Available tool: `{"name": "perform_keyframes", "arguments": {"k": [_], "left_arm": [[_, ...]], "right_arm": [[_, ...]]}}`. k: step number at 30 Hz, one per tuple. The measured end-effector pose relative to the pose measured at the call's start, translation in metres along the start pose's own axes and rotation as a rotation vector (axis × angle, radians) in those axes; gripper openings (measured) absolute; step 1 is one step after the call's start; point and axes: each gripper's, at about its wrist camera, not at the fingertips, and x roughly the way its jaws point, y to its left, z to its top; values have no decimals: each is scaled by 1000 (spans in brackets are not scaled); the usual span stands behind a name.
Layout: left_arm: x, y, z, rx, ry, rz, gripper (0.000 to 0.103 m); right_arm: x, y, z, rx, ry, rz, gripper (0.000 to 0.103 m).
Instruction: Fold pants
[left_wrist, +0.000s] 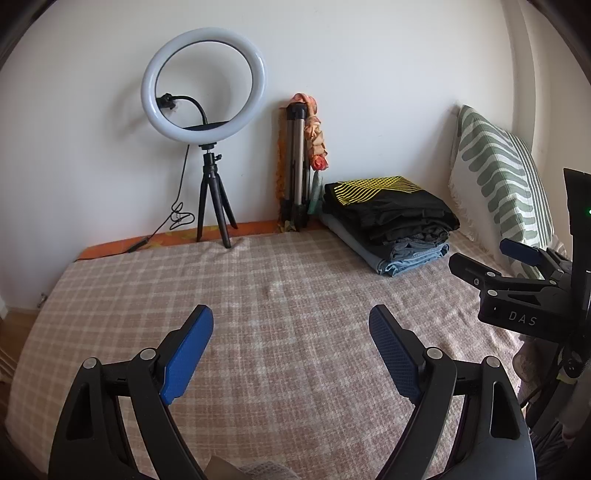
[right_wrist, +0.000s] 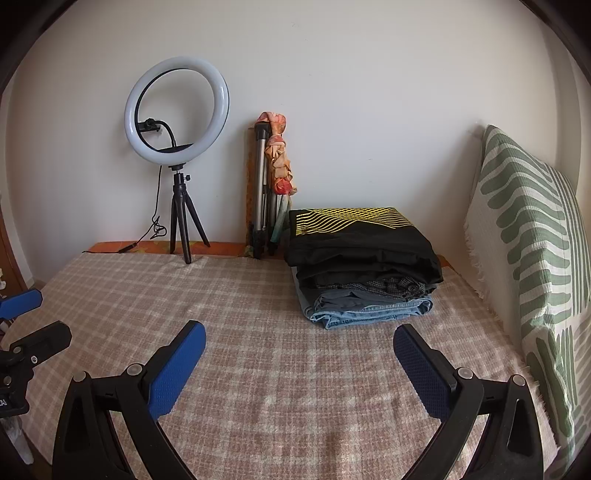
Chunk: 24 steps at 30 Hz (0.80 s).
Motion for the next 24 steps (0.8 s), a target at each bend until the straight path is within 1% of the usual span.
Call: {"name": "perform_keyframes", "arguments": {"k": [24], "left_arm": [[0, 1, 0, -2, 0, -2, 87]], "right_arm": [[-1, 2, -2, 3, 0, 2, 103]]}}
